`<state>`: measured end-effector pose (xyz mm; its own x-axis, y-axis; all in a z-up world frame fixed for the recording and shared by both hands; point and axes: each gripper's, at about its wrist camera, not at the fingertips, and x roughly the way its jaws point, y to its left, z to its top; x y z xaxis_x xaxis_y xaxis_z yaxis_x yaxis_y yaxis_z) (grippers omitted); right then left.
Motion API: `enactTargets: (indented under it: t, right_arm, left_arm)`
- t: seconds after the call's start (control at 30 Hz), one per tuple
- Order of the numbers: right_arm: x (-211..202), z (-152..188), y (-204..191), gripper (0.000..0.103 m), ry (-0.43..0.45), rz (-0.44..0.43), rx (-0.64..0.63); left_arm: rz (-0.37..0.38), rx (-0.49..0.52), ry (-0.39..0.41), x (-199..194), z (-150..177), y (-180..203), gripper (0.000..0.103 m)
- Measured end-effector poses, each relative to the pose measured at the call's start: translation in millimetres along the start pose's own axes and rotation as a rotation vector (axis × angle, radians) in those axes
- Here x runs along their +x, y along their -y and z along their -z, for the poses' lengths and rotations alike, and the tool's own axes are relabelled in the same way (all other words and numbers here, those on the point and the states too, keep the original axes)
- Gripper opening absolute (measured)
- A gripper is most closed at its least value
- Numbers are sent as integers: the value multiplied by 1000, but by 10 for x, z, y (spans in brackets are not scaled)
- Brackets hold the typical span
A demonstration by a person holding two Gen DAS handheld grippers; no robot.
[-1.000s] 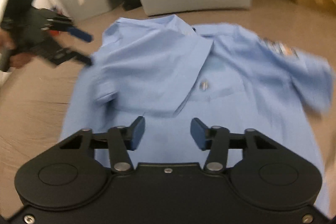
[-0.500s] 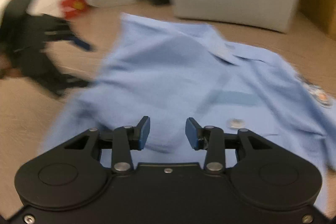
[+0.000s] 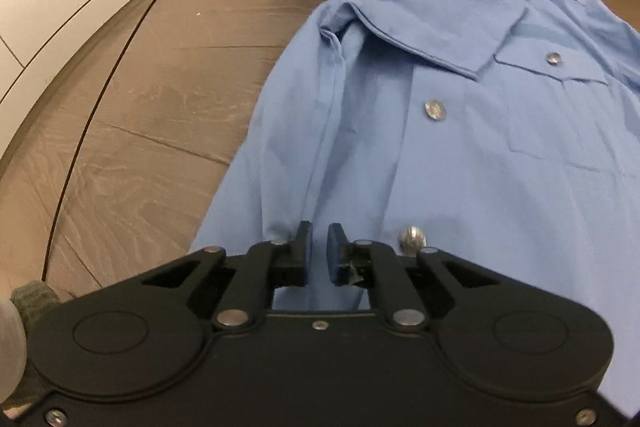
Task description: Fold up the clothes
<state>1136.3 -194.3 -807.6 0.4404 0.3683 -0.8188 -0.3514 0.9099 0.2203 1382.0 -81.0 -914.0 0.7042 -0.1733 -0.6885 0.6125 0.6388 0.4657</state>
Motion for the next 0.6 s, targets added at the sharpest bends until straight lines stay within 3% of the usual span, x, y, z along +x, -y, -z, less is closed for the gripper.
enactTargets:
  t: [0.03, 0.1, 0.17, 0.27, 0.3, 0.4, 0.5, 0.53, 0.6]
  right_arm:
    - [-33, 41, -27, 12, -5, -2, -6]
    - [-96, 164, -88, 13, -9, -18, -2]
    - [-149, 298, -168, 13, -15, -25, -14]
    - [-198, 430, -256, 13, -18, -16, -37]
    - [-212, 444, -253, 13, -20, -18, -26]
    - [-306, 440, -189, 15, 11, -18, 15]
    - [-401, 403, -132, 22, 73, -26, 41]
    - [-400, 391, -126, 23, 76, -34, 40]
    - [-348, 428, -151, 23, 48, -53, 17]
  left_arm:
    - [-7, -11, 1, 2, -14, -17, 70]
    - [-50, -50, 5, -3, -42, -120, 70]
    - [-164, -163, -60, 84, -23, -315, 71]
    - [-165, -280, -132, 70, 46, -484, 71]
    - [-124, -305, -121, -10, 78, -525, 72]
    - [-126, -350, -33, -416, 208, -549, 79]
    - [-49, -403, 61, -806, 264, -544, 81]
    - [0, -388, 110, -928, 231, -480, 88]
    - [64, -291, 159, -930, 69, -288, 90]
